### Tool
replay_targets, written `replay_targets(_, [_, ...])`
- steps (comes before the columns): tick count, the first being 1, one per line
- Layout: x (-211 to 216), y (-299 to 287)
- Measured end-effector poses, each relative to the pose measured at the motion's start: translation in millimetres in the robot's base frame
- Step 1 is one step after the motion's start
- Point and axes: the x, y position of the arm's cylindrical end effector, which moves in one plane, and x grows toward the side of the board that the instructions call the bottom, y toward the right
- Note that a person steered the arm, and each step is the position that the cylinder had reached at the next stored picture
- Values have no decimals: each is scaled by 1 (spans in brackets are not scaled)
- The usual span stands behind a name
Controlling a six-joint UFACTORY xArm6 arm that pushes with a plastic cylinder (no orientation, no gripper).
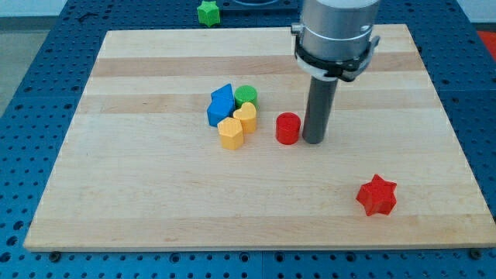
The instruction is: Slide red star towards center of the board
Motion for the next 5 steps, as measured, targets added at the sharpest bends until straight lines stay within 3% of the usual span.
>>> replay_targets(2, [6,-54])
replay_targets(3, [27,-10])
replay_targets(5, [52,150])
